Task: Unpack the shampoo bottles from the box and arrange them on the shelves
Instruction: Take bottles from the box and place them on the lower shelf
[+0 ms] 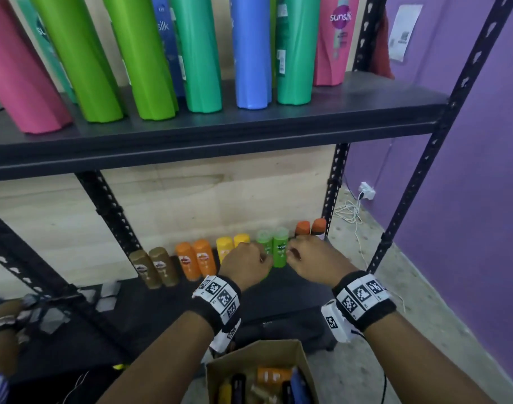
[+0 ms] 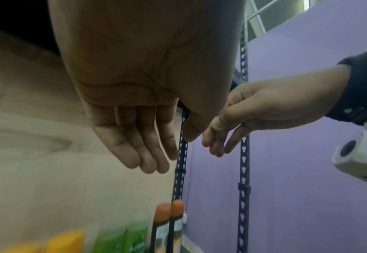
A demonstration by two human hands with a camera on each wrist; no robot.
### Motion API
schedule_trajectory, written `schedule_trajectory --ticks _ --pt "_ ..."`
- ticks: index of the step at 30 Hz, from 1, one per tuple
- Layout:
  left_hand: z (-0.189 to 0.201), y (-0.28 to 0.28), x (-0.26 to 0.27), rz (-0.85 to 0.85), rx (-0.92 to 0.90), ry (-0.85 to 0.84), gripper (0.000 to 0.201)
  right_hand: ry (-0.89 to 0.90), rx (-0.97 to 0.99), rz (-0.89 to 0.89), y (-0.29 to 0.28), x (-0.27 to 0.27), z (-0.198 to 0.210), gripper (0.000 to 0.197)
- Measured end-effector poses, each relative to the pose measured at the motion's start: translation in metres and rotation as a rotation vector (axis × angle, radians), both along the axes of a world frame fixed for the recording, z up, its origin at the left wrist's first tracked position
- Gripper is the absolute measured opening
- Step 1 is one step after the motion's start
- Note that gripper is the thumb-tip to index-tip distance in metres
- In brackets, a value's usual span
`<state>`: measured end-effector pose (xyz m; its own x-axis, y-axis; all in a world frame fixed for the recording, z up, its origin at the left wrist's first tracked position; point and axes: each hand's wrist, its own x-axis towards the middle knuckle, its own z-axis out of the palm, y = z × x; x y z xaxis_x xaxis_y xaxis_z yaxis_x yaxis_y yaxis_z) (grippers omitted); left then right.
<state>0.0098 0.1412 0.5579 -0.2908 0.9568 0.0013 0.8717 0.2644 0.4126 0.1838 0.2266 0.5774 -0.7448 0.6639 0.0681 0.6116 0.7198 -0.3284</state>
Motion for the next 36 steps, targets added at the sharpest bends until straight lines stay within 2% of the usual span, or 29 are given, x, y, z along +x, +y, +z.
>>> schedule_trajectory --ticks 6,14,18,21,24,26,28,32,36 --pt "-0.071 -0.02 -0.002 -0.033 -0.22 -0.061 0.036 -0.141 -0.216 0.017 -0.02 -0.002 -0.076 0.026" --pt "-0.13 -0.058 0.006 -0.021 -0.498 -0.168 0.032 -0.283 -0.49 -0.04 -0.054 0.019 -0.142 0.024" --pt "-0.167 -0.077 0.015 -0.048 -0.573 -0.212 0.037 -0.314 -0.622 -0.073 -0.073 0.03 -0.18 0.031" --pt "-0.191 -0.089 0.024 -0.047 -0.614 -0.217 0.033 -0.341 -0.718 -0.08 -0.08 0.034 -0.206 0.036" --pt "-0.214 -0.096 0.028 -0.025 -0.718 -0.245 0.043 -0.425 -0.787 -0.042 -0.09 0.037 -0.231 0.033" --pt "-0.229 -0.1 0.027 -0.021 -0.75 -0.262 0.041 -0.477 -0.811 -0.024 -0.095 0.037 -0.249 0.029" --pt "-0.242 -0.105 0.028 -0.032 -0.779 -0.282 0.038 -0.517 -0.851 -0.04 -0.099 0.039 -0.265 0.031" --pt "-0.274 -0.111 0.031 -0.049 -0.864 -0.335 0.049 -0.576 -0.986 -0.034 -0.106 0.052 -0.3 0.036" --pt "-0.315 -0.117 0.031 0.005 -0.949 -0.384 0.048 -0.634 -0.974 -0.09 -0.114 0.072 -0.344 0.03"
